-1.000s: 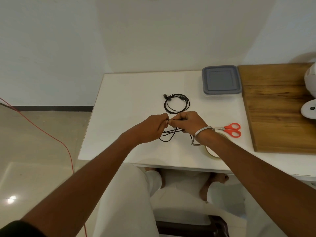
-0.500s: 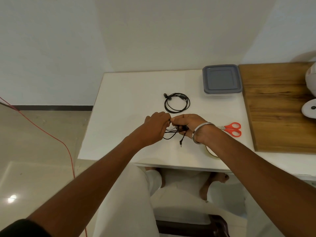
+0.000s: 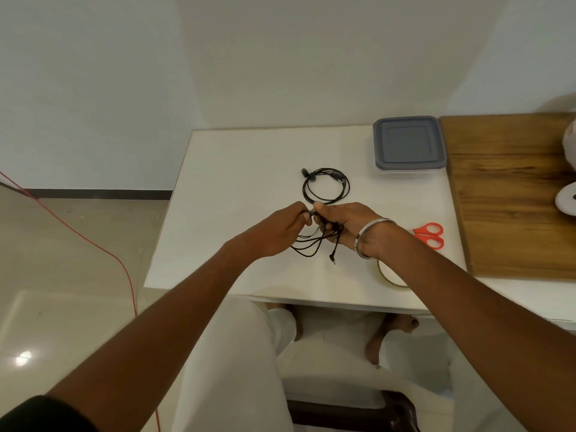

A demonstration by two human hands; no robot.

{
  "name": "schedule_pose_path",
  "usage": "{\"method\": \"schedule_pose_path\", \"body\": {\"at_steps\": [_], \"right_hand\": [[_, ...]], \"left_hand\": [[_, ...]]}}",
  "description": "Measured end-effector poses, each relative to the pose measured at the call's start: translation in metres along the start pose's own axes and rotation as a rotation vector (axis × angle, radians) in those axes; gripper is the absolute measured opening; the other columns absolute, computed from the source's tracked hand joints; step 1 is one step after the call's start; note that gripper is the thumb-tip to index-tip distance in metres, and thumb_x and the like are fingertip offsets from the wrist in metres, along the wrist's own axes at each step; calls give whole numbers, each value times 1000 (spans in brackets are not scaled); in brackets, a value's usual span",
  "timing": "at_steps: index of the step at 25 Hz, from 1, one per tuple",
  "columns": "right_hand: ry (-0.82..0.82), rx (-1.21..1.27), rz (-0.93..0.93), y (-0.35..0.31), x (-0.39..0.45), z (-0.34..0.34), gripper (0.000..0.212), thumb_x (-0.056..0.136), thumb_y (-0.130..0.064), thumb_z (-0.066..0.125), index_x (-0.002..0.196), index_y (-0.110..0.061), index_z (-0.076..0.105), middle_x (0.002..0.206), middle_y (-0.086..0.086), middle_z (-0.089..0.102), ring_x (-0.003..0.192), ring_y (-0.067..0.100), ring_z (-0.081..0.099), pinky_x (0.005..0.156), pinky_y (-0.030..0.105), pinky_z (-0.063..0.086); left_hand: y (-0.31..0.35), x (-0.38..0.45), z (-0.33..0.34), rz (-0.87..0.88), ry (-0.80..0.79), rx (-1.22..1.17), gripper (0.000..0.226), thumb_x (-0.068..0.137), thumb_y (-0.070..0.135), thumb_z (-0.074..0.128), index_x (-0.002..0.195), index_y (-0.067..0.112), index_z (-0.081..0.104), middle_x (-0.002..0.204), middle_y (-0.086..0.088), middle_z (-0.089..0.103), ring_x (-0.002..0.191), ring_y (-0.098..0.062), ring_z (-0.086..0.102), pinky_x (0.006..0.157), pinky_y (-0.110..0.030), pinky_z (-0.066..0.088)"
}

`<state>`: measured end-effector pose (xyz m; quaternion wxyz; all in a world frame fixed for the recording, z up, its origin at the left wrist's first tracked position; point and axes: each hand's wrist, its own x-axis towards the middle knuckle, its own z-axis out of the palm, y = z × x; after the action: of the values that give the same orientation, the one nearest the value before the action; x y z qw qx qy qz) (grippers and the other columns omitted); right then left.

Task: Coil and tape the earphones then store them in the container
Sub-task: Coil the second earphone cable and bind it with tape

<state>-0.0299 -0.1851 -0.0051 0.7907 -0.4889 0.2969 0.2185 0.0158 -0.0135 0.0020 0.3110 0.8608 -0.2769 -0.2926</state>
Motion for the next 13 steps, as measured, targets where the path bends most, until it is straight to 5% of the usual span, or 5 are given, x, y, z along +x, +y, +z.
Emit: {"method": "schedule_pose_path", "body": {"at_steps": [6,10,13], "right_hand": [[-110,-109,-31,0,4,5,19,87,-15,63,98,-1,66,80,8,64,59,11,46,52,21,38],[9,-527,-76,11,12,16,21,83,-16,68,97,-1,66,83,9,64,73,17,58,66,31,54],[112,-696,-184,19,22,32,17,86,-9,59,102,-5,62,85,11,70,61,18,64,53,22,53]], "left_hand": [[-8,-4,-1,-185,18,-404,25,105,27,30,94,20,51,80,3,45,72,-12,40,70,-27,37],[-16,-3,3,-323,98,-621,24,104,22,31,94,16,53,76,2,44,65,-10,39,63,-21,36],[-29,1,6,-414,193,-536,24,103,23,32,95,11,52,73,0,43,65,-13,39,59,-22,35]]}}
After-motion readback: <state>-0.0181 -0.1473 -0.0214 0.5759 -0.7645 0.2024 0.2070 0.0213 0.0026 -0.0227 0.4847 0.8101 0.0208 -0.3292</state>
